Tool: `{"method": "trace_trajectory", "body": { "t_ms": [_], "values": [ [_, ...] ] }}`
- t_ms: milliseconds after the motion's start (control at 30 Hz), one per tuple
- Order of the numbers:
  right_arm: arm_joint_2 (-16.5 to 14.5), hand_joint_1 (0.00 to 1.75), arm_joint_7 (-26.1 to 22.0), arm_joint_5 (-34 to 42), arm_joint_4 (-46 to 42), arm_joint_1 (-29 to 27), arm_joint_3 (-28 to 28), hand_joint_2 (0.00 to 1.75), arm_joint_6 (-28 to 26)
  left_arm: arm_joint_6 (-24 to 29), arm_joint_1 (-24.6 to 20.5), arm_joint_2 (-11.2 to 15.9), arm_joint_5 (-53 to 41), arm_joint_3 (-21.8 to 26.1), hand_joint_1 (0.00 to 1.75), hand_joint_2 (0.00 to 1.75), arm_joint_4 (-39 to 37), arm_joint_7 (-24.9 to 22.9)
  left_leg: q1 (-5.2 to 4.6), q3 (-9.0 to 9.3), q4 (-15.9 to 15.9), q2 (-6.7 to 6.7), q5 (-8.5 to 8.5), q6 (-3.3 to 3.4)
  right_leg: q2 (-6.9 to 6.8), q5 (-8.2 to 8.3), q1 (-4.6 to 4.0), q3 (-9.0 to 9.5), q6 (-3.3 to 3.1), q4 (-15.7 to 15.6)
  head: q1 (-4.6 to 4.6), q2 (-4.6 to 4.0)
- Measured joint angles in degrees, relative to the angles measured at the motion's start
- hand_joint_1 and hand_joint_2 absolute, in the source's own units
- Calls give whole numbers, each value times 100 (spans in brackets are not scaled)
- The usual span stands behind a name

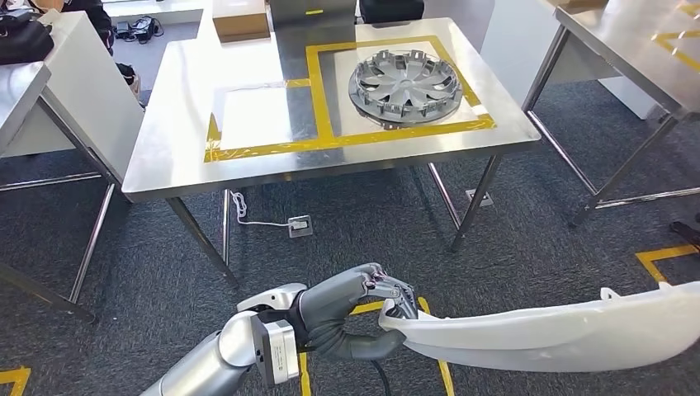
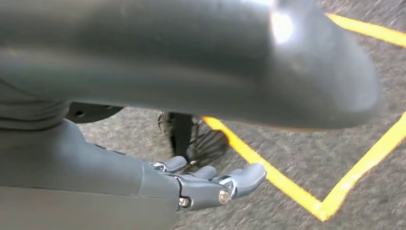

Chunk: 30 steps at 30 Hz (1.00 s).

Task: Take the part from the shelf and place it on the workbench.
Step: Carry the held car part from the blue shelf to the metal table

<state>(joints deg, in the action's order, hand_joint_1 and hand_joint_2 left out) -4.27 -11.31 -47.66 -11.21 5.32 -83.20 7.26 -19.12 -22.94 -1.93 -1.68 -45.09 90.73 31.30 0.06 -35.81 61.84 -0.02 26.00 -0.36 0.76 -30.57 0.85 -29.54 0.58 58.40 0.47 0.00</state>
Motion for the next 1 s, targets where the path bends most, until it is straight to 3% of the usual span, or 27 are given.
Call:
{"method": "trace_trajectory", "body": {
  "t_ms": [33, 167, 233, 300, 333, 367, 400, 467, 500, 533, 667, 733, 800, 867, 900, 933, 1000],
  "values": [
    [-3, 0, 0, -4, 0, 5, 0, 0, -2, 0, -3, -1, 0, -2, 175, 175, -5, -2, -10, 51, -149, -10, -12, 39, 5, -29, -6, 14, 36, -3, 1, 0],
    [-4, 0, 2, -26, 0, 17, 1, 0, -9, 0, -28, -31, -1, -5, 175, 175, -10, -14, -3, 188, -257, -39, 119, 196, -10, -73, 5, 50, 165, 127, 18, 0],
    [-5, 0, 9, -28, 0, 37, 1, 0, 6, 0, -50, -49, 2, -5, 175, 175, -13, -19, 13, 299, -287, -32, 178, 246, -31, -231, 10, -245, 205, 644, 48, 0],
    [-6, 0, 19, -26, 0, 35, 1, 0, 17, 0, -57, -55, 5, -5, 175, 175, -25, -26, 7, 378, -291, -26, 258, 264, -35, -434, 11, -763, 230, 1349, 71, 0],
    [-5, 0, 23, -23, 0, 21, 0, 0, 9, 0, -55, -55, 8, -5, 175, 175, -35, -28, 3, 428, -291, -29, 304, 265, -35, -458, 10, -973, 232, 1547, 74, 0],
    [-5, 0, 25, -20, 0, 5, -1, 0, 2, 0, -53, -54, 12, -5, 175, 175, -45, -30, 2, 493, -291, -33, 357, 263, -35, -383, 9, -1093, 226, 1556, 79, 0],
    [-5, 0, 26, -16, 0, -6, -1, 0, -6, 0, -54, -55, 18, -5, 175, 175, -52, -31, 1, 572, -291, -37, 413, 258, -36, -199, 8, -1118, 211, 1373, 84, 0],
    [-5, 0, 25, -10, 0, -17, -1, 0, -9, 0, -62, -59, 30, -5, 175, 175, -62, -31, -2, 740, -288, -34, 545, 233, -53, 371, -8, -984, 157, 647, 92, 0],
    [-6, 0, 25, -9, 0, -17, -1, 0, -7, 0, -67, -62, 36, -6, 175, 175, -66, -31, -9, 799, -288, -34, 604, 208, -68, 530, -25, -914, 127, 353, 97, 0],
    [-7, 0, 26, -7, 0, -16, -1, 0, -1, 0, -72, -64, 40, -8, 175, 175, -69, -34, -15, 835, -301, -33, 661, 172, -80, 627, -44, -867, 91, 171, 100, 0],
    [-15, 0, 25, 10, 0, -23, -1, 0, -9, 0, -96, -74, 50, -20, 175, 175, -54, -42, -21, 973, -182, -34, 720, 36, -67, 526, -35, -667, -59, 56, 89, 0],
    [-21, 0, 40, 16, 0, -18, -1, 0, -9, 0, -117, -77, 51, -28, 175, 175, -38, -42, -7, 742, 302, -30, 816, -11, -58, 462, -12, -510, -118, 13, 56, 0],
    [-21, 0, 72, 22, 0, -14, -1, 0, -9, 0, -114, -66, 51, -36, 175, 175, -34, -43, 6, 242, 1011, -26, 1083, -60, -56, 370, -7, -403, -142, 2, 22, 0],
    [-21, 0, 90, 21, 0, -21, -1, 0, -9, 0, -100, -50, 50, -44, 175, 175, -37, -43, 14, -146, 1303, -26, 1298, -81, -48, 256, -7, -268, -141, 2, 7, 0],
    [-21, 0, 90, 19, 0, -26, -1, 0, -9, 0, -97, -43, 50, -48, 175, 175, -37, -43, 13, -226, 1195, -26, 1239, -74, -41, 191, -7, -181, -137, 2, 2, 0],
    [-23, 0, 90, 14, 0, -27, -1, 0, -9, 1, -97, -37, 50, -51, 175, 175, -37, -42, 10, -237, 938, -26, 1027, -54, -36, 124, -8, -89, -131, 2, -3, 0],
    [-35, 0, 89, 1, 0, -31, -1, 0, -9, 6, -93, -10, 50, -55, 175, 175, -42, -42, -12, -222, 255, -28, 328, 15, -17, -6, -14, 39, -100, 9, -12, 0]
  ]
}}
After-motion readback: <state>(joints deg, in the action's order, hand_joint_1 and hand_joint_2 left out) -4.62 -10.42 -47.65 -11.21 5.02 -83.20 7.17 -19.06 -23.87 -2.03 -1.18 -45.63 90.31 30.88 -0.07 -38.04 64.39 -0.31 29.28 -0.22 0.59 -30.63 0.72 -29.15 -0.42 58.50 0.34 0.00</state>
